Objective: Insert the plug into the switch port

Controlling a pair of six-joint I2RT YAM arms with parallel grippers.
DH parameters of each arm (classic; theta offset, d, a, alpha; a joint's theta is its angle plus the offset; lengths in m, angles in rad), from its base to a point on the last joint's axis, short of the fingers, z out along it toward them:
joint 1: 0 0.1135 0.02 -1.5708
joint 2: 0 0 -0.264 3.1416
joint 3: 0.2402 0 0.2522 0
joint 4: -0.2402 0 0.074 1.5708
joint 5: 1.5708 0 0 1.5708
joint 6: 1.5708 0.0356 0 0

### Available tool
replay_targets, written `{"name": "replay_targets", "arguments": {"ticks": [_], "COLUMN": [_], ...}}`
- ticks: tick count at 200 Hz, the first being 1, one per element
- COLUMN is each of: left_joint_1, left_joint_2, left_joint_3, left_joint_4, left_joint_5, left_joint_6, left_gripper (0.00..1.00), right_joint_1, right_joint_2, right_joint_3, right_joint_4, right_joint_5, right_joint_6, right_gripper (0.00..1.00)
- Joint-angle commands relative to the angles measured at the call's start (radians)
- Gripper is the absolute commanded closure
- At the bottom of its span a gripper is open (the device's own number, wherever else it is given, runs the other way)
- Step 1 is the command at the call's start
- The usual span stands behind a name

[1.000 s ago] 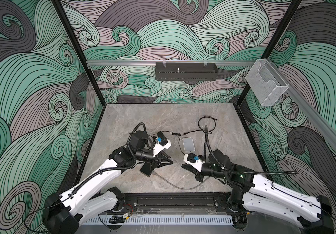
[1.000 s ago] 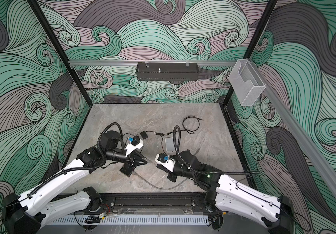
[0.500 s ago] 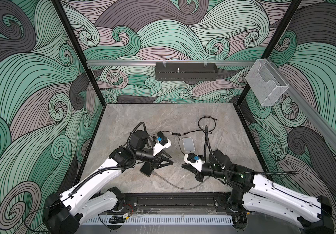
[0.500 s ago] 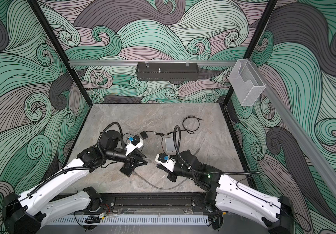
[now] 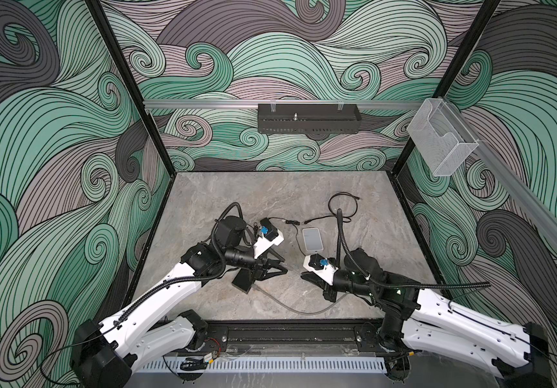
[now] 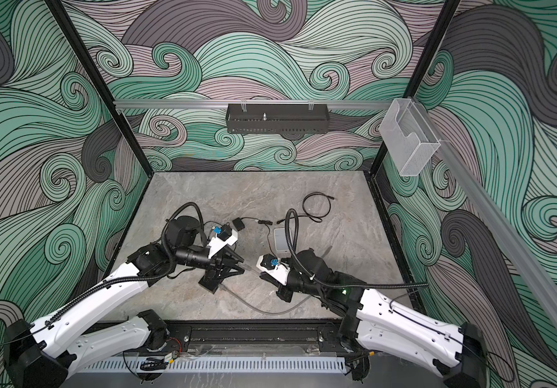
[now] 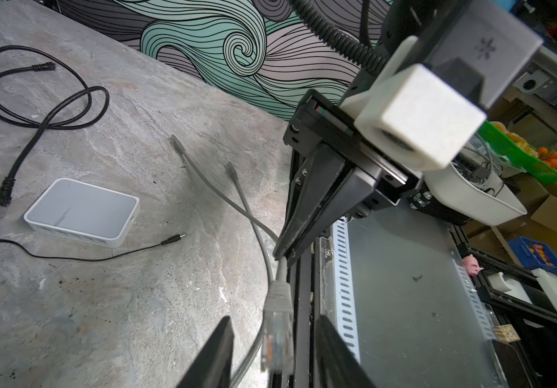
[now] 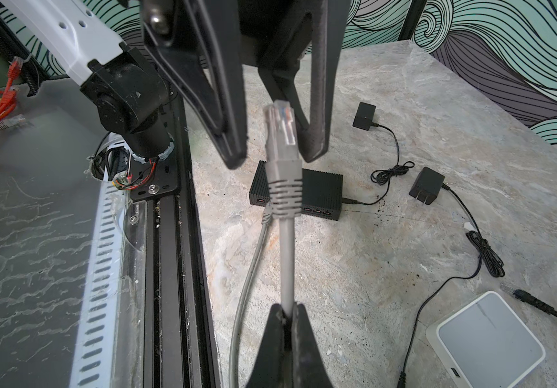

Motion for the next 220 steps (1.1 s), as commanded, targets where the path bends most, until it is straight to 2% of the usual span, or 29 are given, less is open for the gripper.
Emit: {"name": "replay_targets", "arguments": {"ticks": [1, 25, 46, 67, 95, 114, 140, 169, 202, 209, 220], "left_joint_1": [-0.004, -0.003, -0.004, -0.004, -0.004, -0.004, -0.004, -0.003, -0.004, -0.003, -0.004], "left_joint_2": [-0.007, -0.006, -0.004, -0.004, -0.004, -0.003, -0.001, 0.002, 0.002, 0.002, 0.001], "left_joint_3": [0.036, 0.037, 0.037, 0.038, 0.038, 0.037, 0.039, 0.041, 0.042, 0.042, 0.042], "left_joint_4": [-0.011, -0.012, -0.013, -0.010, -0.011, -0.013, -0.015, -0.020, -0.023, -0.023, -0.027], "left_joint_5": [0.003, 0.005, 0.006, 0.003, 0.000, 0.004, 0.008, 0.017, 0.017, 0.017, 0.017], "left_joint_6": [0.002, 0.002, 0.004, 0.002, 0.000, 0.002, 0.002, 0.006, 0.010, 0.010, 0.012], "left_gripper": [0.63, 0.69, 0.70, 0.59, 0.58, 0.66, 0.67, 0.81, 0.82, 0.82, 0.82], "right_joint_1": [0.006, 0.007, 0.007, 0.007, 0.007, 0.008, 0.007, 0.008, 0.007, 0.007, 0.008], "right_joint_2": [-0.002, 0.001, 0.002, 0.003, 0.007, 0.006, 0.009, 0.007, -0.002, -0.004, -0.006], "right_joint_3": [-0.010, -0.010, -0.013, -0.013, -0.015, -0.015, -0.013, -0.015, -0.015, -0.015, -0.013], "right_joint_4": [0.016, 0.016, 0.017, 0.017, 0.019, 0.022, 0.022, 0.025, 0.022, 0.022, 0.020], "right_joint_5": [0.009, 0.008, 0.006, 0.007, 0.006, 0.007, 0.006, 0.007, 0.013, 0.013, 0.007], "right_joint_6": [0.010, 0.009, 0.011, 0.011, 0.010, 0.010, 0.010, 0.012, 0.016, 0.019, 0.020], "right_gripper": [1.00, 1.00, 1.00, 1.00, 1.00, 1.00, 1.00, 1.00, 1.00, 0.94, 0.93]}}
